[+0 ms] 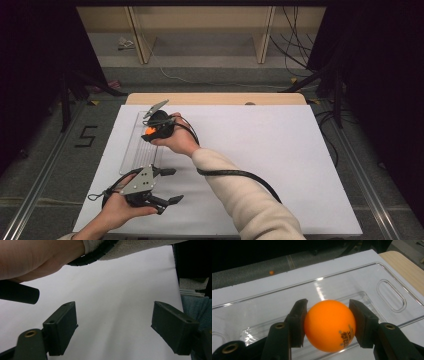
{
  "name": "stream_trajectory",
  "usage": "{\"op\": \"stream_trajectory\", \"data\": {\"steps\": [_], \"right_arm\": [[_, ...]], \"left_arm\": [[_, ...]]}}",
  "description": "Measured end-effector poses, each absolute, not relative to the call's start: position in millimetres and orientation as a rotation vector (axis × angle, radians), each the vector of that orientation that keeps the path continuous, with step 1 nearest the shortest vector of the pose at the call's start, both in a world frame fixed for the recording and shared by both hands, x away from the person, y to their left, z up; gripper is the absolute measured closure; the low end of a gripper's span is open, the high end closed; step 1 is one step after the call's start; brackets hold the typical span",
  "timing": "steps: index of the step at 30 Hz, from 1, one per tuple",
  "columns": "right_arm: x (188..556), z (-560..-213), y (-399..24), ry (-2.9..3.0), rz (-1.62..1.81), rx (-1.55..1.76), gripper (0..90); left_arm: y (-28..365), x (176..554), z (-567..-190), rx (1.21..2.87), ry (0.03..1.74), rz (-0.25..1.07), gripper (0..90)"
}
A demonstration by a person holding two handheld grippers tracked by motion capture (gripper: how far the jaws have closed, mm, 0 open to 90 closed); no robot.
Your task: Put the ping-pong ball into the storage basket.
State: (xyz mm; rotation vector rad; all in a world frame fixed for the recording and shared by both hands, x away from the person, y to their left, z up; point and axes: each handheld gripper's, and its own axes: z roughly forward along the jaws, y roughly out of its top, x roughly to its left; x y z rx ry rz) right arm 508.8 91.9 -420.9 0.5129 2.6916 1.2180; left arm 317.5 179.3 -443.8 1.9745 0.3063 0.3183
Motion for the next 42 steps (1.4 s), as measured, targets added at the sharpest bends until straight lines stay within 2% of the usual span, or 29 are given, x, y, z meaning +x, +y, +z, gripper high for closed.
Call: {"op": "stream_trajectory", "data": {"steps": [42], "right_arm": [[509.1, -433.9, 97.5, 2.725, 1.180, 0.517, 50.9]], "left_arm": [[178.9, 317.4, -444.0, 1.977, 0.301, 0.321, 19.8]]}}
